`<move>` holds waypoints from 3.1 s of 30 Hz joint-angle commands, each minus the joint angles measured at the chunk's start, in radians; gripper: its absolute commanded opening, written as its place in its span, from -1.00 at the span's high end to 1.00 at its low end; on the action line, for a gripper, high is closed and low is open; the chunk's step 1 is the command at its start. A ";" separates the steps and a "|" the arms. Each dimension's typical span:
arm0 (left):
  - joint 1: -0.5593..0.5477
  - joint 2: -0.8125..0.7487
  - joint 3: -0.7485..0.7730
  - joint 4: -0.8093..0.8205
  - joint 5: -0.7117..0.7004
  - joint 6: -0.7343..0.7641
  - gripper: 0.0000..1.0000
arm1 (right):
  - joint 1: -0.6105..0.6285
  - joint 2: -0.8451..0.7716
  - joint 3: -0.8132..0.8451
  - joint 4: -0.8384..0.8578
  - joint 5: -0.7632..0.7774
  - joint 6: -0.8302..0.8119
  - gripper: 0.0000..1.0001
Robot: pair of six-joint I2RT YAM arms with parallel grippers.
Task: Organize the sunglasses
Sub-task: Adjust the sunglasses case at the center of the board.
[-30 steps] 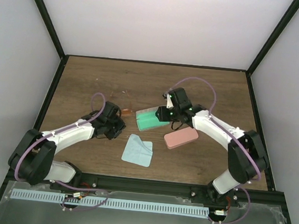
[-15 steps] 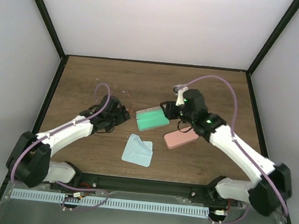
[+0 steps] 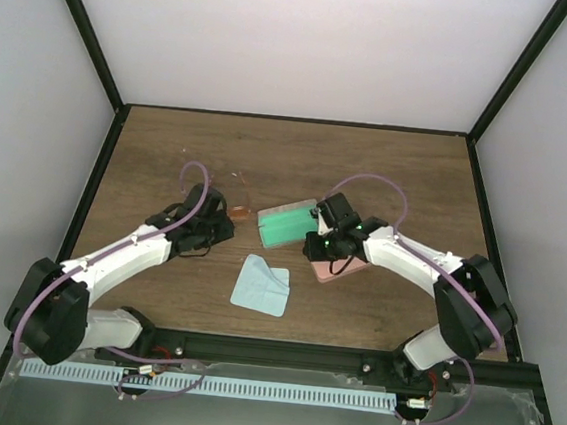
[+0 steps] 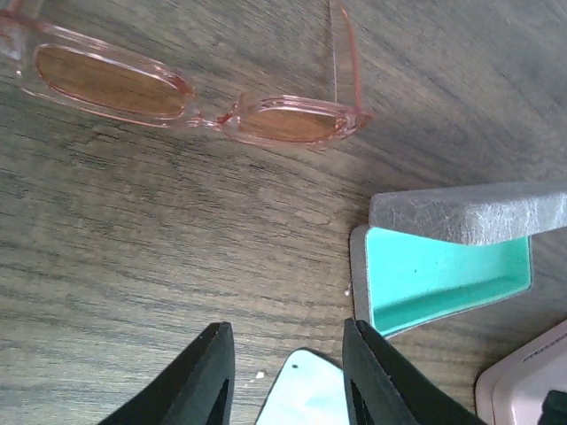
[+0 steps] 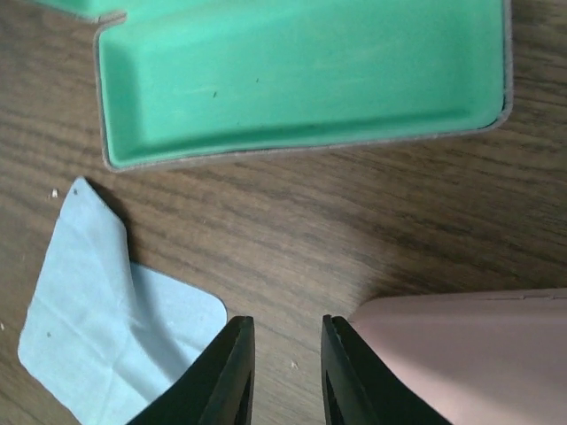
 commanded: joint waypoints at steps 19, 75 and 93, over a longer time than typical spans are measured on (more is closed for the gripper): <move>-0.007 0.048 0.034 -0.023 -0.019 0.103 -0.90 | 0.129 0.166 0.152 -0.099 0.028 -0.080 0.30; -0.185 0.892 1.047 -0.389 -0.035 1.041 -0.11 | -0.256 -0.040 0.069 -0.086 -0.105 0.021 0.52; -0.042 0.890 0.861 -0.103 0.482 0.301 0.28 | -0.257 -0.078 0.040 -0.081 -0.091 0.029 0.52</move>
